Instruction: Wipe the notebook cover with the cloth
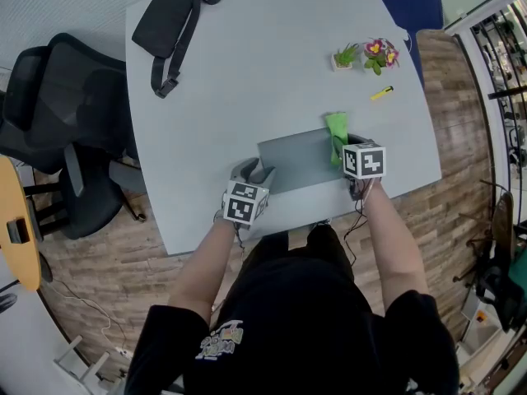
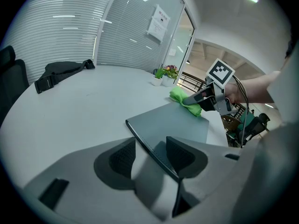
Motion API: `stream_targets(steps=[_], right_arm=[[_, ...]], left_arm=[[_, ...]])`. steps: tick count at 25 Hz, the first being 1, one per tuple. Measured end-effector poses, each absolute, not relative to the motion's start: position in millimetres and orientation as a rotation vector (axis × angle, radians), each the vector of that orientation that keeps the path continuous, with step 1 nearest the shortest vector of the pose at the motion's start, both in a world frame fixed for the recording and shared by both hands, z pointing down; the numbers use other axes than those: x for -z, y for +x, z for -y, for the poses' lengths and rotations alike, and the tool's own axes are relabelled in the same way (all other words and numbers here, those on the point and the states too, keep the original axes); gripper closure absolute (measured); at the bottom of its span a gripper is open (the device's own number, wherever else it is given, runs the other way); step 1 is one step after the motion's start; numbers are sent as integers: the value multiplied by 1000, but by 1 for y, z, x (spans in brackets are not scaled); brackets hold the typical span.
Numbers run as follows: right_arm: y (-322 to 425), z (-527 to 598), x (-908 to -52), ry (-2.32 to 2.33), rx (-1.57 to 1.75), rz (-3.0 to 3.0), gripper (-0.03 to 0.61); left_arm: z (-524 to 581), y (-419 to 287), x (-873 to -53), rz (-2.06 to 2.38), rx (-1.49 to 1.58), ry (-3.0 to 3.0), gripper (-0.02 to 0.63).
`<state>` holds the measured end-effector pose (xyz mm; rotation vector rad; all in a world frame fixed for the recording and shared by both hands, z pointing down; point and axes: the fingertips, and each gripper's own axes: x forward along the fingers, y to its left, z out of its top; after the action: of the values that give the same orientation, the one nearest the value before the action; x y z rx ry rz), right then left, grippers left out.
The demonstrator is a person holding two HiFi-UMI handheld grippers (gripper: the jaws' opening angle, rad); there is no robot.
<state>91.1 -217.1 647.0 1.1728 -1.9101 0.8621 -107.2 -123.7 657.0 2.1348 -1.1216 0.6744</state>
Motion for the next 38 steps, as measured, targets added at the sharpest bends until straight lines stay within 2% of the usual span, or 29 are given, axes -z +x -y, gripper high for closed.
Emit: stream_targets(steps=[12,38], right_arm=[[73,207,-626,1192,-822,1992,468],[-68,114,-642,807,-875,2126,468]], left_arm=[[123,-108,-658,1124,-675,2137,420],[124,-107,-656,1130,-678,2141,420]])
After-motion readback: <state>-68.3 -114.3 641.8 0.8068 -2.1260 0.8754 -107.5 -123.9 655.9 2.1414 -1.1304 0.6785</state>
